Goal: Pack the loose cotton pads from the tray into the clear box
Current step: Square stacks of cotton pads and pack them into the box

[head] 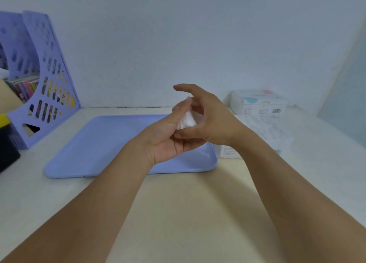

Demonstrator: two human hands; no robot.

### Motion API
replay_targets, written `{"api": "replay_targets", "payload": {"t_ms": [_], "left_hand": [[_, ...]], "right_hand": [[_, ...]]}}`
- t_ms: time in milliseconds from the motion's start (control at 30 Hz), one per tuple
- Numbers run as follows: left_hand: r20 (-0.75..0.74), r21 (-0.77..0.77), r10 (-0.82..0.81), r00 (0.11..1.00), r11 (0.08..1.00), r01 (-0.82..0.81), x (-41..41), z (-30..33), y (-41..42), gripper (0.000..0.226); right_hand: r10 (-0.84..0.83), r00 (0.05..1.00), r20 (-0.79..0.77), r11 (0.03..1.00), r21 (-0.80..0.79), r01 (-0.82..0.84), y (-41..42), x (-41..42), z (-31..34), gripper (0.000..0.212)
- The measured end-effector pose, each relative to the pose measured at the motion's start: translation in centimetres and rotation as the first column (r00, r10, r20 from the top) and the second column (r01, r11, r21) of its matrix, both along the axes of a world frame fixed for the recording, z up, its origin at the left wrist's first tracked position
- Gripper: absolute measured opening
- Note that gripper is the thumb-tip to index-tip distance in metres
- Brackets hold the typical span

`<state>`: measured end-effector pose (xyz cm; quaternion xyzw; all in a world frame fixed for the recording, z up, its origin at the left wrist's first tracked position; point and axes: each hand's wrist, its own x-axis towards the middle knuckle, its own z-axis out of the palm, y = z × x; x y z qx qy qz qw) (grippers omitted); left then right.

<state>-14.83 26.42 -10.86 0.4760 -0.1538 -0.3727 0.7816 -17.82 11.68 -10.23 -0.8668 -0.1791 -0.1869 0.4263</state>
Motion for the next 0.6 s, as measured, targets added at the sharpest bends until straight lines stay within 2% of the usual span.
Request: {"api": "replay_targets", "payload": {"t_ms": [67, 133, 233, 300, 367, 433, 533, 600], "left_hand": [[-0.034, -0.03, 0.011, 0.999, 0.999, -0.012, 0.0, 0.1, 0.0, 0.05], [-0.014, 0.015, 0.026, 1.0, 1.0, -0.026, -0.2, 0.1, 0.0, 0.049], [0.1, 0.154, 0.003, 0.995, 0.988, -0.018, -0.6, -0.1, 0.0, 0.04], [0.142, 0.197, -0.036, 0.989, 0.98, 0.008, -0.5, -0.2, 0.1, 0.025], [0.17, 0.211, -0.065, 0.983, 0.977, 0.028, -0.6, 0.0, 0.2, 0.011], [0.241, 0.258, -0.109, 0.964, 0.965, 0.045, -0.6, 0.2, 0.2, 0.015], [0.394, 0.3, -0.124, 0.911, 0.954, 0.0, -0.9, 0.3, -0.2, 0.023], [0.424, 0.257, -0.051, 0.904, 0.964, -0.067, -1.0, 0.4, -0.7, 0.026]], "right_hand": [[0.005, 1.0, -0.007, 1.0, 0.013, -0.005, 0.0, 0.0, 0.0, 0.102], [0.013, 0.998, -0.062, 1.0, -0.023, -0.015, -0.3, 0.0, 0.0, 0.106], [-0.018, 0.989, -0.15, 0.988, -0.156, -0.006, -0.6, -0.1, 0.0, 0.102], [-0.007, 0.978, -0.208, 0.986, -0.163, -0.028, -0.9, -0.4, 0.2, 0.1], [0.022, 0.954, -0.299, 0.991, -0.121, -0.061, -1.5, -1.1, 0.9, 0.092], [0.088, 0.924, -0.372, 0.994, -0.03, -0.106, -2.3, -2.2, 1.9, 0.072], [0.149, 0.919, -0.365, 0.985, 0.138, -0.105, -3.6, -3.2, 2.5, 0.05], [0.124, 0.927, -0.355, 0.988, 0.135, -0.08, -4.5, -3.4, 2.6, 0.042]]}}
